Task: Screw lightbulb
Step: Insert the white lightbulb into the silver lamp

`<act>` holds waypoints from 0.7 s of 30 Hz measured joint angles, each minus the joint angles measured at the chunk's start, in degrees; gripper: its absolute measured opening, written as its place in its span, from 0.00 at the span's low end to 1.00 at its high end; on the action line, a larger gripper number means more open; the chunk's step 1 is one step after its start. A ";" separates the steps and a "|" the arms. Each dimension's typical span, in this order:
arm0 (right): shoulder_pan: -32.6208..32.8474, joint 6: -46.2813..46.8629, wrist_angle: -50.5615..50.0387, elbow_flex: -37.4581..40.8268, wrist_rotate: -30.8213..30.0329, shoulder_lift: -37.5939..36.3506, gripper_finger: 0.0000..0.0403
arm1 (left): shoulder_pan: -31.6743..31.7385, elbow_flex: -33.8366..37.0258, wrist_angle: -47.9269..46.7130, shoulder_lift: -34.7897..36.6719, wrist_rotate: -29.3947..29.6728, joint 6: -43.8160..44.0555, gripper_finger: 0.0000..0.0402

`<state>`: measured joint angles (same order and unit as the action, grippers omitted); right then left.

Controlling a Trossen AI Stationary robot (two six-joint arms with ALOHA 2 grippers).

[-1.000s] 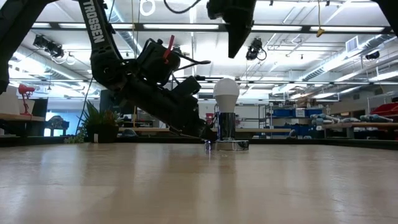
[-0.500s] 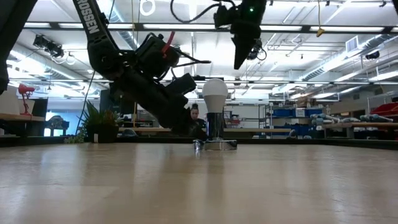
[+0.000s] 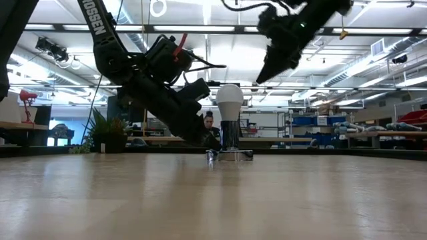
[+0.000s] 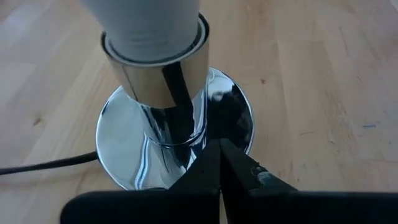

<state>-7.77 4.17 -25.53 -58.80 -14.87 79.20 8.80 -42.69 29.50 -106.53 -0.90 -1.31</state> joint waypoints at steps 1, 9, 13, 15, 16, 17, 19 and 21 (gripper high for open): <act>0.68 0.68 3.35 2.97 -0.02 -1.10 0.01 | 0.00 0.01 0.05 0.01 -0.08 0.03 0.01; 6.82 0.99 36.82 25.39 -0.26 -4.67 0.01 | 0.02 -0.01 0.27 0.03 -2.83 0.46 0.01; 7.92 1.33 48.32 32.45 -0.29 -2.93 0.02 | 0.09 -0.14 0.47 0.03 -2.87 1.43 0.01; 8.20 2.76 51.71 34.07 0.13 -2.28 0.04 | 0.13 -0.14 0.81 0.02 -3.02 1.59 0.01; 8.20 3.05 52.95 34.39 0.47 -2.08 0.05 | 0.12 -0.12 1.11 0.01 -3.04 1.61 0.01; 8.20 3.16 53.69 34.41 0.59 -1.77 0.06 | 0.11 -0.10 1.26 0.01 -3.09 1.65 0.01; 8.20 2.97 53.40 34.45 0.94 -1.62 0.08 | 0.11 -0.10 1.59 -0.02 -3.11 1.65 0.01; 8.18 1.80 54.17 34.47 0.94 -1.56 0.08 | 0.11 -0.10 1.61 -0.02 -3.29 1.73 0.01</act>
<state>0.40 5.97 28.64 -24.34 -13.93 77.64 8.91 -42.78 31.11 -106.54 -4.19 0.42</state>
